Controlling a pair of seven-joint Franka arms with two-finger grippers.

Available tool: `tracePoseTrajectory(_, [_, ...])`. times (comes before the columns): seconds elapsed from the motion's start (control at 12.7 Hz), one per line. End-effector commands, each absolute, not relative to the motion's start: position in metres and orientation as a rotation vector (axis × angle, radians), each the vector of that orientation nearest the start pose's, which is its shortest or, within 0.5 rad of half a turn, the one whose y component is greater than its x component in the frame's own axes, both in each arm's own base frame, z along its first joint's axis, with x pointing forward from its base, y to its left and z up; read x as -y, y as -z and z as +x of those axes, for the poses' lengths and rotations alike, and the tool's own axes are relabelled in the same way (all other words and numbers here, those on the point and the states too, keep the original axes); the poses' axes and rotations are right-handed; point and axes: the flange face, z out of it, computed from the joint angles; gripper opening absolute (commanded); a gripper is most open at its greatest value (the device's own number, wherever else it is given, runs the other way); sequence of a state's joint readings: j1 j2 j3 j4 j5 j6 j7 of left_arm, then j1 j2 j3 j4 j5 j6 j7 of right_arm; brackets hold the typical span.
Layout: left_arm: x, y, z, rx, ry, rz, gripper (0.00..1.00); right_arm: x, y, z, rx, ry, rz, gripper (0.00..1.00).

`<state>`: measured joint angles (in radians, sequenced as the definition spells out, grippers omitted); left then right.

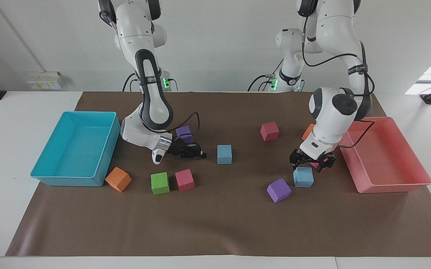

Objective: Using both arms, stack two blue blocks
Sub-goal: 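Draw back the right gripper while the left gripper reaches the blue cube, then grasp the other light blue cube with the left gripper and lift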

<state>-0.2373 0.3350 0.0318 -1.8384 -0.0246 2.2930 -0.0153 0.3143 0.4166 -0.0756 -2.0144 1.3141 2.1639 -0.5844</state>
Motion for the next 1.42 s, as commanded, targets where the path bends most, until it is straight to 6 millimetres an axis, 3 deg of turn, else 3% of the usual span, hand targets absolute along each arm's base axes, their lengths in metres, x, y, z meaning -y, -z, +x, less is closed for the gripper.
tracePoseTrajectory(0.0, [0.131,-0.351,0.632,-0.245,0.218,-3.131,1.00,-0.178,-0.247,0.569,-0.136,-0.007,-2.187,0.00])
tracePoseTrajectory(0.55, [0.134,-0.316,0.631,-0.212,0.161,-3.132,1.00,-0.179,-0.246,0.570,-0.142,-0.004,-2.181,0.00])
tracePoseTrajectory(0.79, [0.133,-0.312,0.625,-0.211,0.142,-3.132,1.00,-0.180,-0.246,0.570,-0.146,-0.003,-2.178,0.00])
tracePoseTrajectory(0.87, [0.133,-0.313,0.626,-0.214,0.158,-3.132,0.89,-0.180,-0.246,0.570,-0.146,-0.003,-2.178,0.00])
tracePoseTrajectory(1.1, [0.132,-0.314,0.628,-0.215,0.186,-3.126,0.30,-0.181,-0.247,0.570,-0.145,-0.002,-2.176,0.00])
tracePoseTrajectory(1.18, [0.129,-0.319,0.628,-0.225,0.187,-3.114,0.04,-0.181,-0.247,0.570,-0.144,-0.003,-2.175,0.00])
tracePoseTrajectory(1.34, [0.126,-0.342,0.619,-0.213,0.143,-3.114,0.00,-0.181,-0.247,0.570,-0.145,-0.002,-2.176,0.00])
